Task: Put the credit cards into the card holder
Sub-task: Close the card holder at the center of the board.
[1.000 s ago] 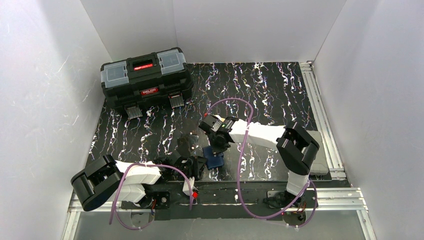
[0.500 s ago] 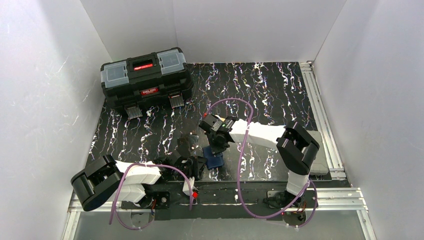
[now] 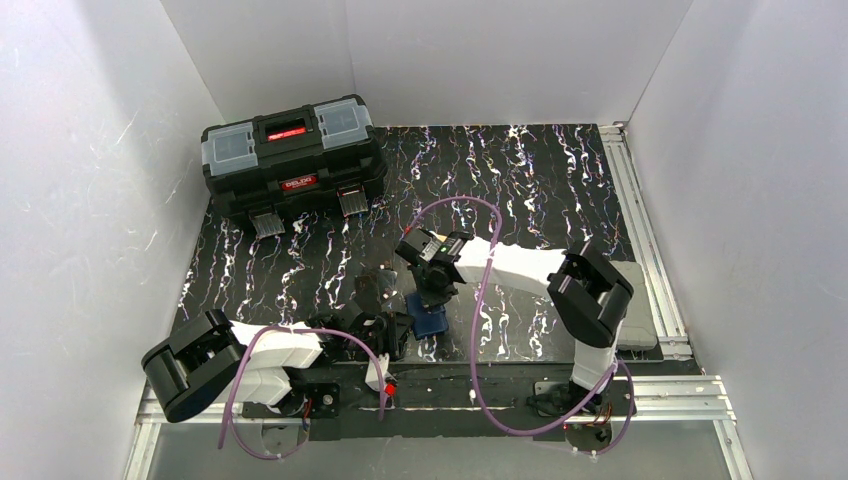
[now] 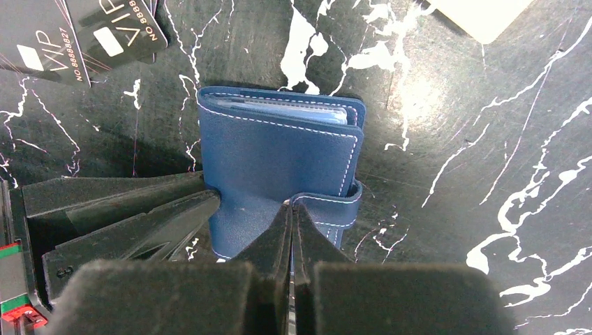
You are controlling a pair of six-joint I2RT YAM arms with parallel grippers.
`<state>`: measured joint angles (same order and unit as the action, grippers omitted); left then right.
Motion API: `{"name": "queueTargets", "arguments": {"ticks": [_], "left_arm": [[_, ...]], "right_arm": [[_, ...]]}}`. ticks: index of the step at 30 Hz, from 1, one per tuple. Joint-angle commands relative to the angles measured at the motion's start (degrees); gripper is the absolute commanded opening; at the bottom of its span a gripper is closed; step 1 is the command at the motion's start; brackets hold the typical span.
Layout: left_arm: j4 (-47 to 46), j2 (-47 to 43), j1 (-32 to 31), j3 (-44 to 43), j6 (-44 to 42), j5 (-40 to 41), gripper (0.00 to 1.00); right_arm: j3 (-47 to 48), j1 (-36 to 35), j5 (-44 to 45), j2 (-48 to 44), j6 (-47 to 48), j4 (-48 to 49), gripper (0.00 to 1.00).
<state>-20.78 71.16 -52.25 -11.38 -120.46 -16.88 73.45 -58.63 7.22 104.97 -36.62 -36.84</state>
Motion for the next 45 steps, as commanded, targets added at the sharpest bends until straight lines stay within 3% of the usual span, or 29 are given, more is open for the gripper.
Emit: {"name": "queueTargets", "arguments": {"ticks": [1,30,45], "left_arm": [[13.63,2.36,-0.53,2.15,-7.55,-0.96,0.15],[13.72,2.59,-0.49,1.36,-6.54,-0.25,0.15],[14.32,2.61,-0.58,0.83,-4.92,0.57,0.15]], "right_arm": [[1.61,-0.78,-1.05,1.73,0.66,-0.63,0.01],[4.45,-4.63,-3.7,10.39,3.83,-0.96,0.01],[-4.4,-5.01,0.02,3.65,1.04,2.9,0.01]]}}
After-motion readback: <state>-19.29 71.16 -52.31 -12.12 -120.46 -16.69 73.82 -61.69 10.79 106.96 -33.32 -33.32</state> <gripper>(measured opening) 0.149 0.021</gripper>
